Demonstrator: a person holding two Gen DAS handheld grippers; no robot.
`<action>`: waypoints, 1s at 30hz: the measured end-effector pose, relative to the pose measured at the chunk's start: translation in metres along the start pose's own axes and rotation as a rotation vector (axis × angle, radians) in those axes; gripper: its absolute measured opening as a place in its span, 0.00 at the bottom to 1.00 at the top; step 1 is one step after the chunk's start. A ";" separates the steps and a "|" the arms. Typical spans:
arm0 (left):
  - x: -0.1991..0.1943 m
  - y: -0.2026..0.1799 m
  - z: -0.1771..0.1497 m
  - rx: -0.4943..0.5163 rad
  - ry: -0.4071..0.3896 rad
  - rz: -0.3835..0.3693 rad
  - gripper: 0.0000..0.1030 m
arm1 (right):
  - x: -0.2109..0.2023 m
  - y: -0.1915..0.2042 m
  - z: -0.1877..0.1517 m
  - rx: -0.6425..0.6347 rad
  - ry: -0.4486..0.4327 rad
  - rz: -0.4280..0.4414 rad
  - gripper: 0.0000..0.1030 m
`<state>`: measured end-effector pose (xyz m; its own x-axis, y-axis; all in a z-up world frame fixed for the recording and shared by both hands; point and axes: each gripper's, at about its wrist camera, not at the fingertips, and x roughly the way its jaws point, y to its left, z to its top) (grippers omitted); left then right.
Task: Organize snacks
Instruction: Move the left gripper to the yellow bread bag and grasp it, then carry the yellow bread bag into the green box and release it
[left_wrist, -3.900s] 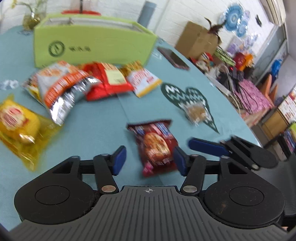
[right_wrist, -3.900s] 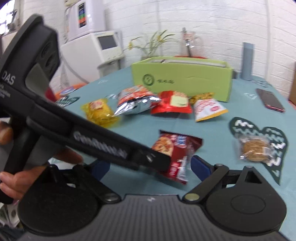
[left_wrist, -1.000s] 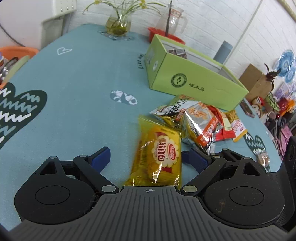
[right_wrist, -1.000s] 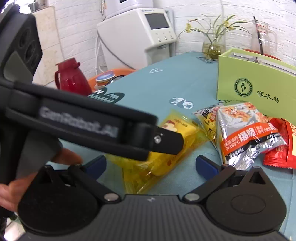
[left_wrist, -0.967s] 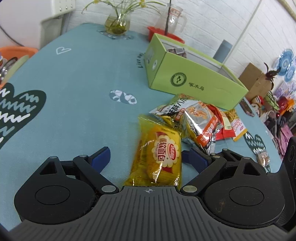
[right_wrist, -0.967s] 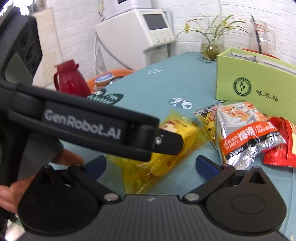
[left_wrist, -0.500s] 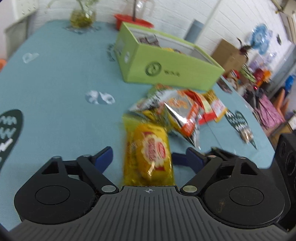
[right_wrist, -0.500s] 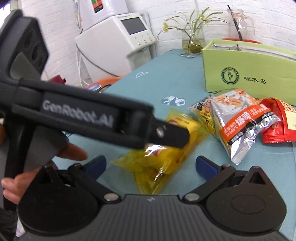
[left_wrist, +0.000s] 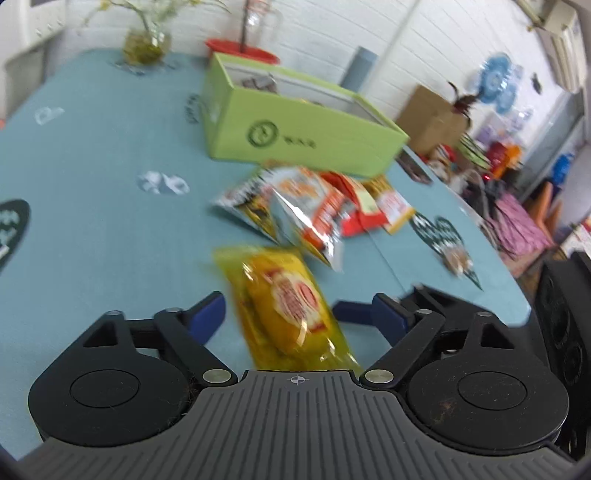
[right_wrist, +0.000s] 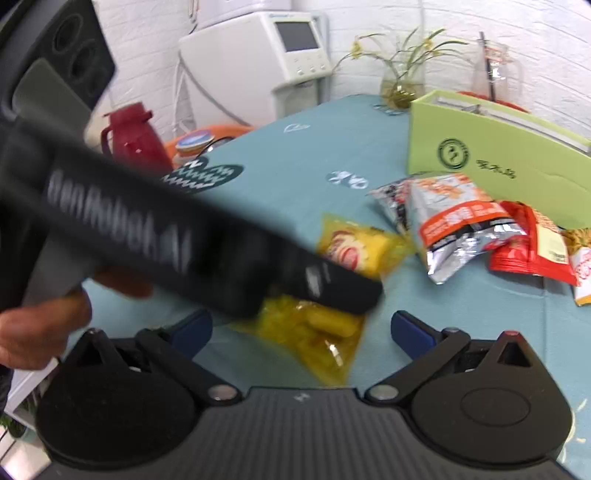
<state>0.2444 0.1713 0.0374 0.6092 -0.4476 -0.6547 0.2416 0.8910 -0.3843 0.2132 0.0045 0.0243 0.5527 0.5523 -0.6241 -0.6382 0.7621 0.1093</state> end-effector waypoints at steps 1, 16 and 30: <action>0.003 0.000 0.003 0.001 0.004 0.011 0.72 | 0.002 -0.001 0.001 0.008 -0.011 -0.002 0.99; -0.001 -0.016 0.037 -0.025 -0.041 -0.023 0.24 | -0.039 -0.022 0.033 -0.050 -0.185 0.037 0.69; 0.149 -0.043 0.235 0.011 -0.084 -0.041 0.25 | 0.023 -0.187 0.169 -0.037 -0.221 -0.099 0.76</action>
<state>0.5024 0.0846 0.1097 0.6599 -0.4764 -0.5811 0.2759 0.8729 -0.4024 0.4353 -0.0681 0.1202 0.7149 0.5389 -0.4454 -0.5917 0.8057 0.0251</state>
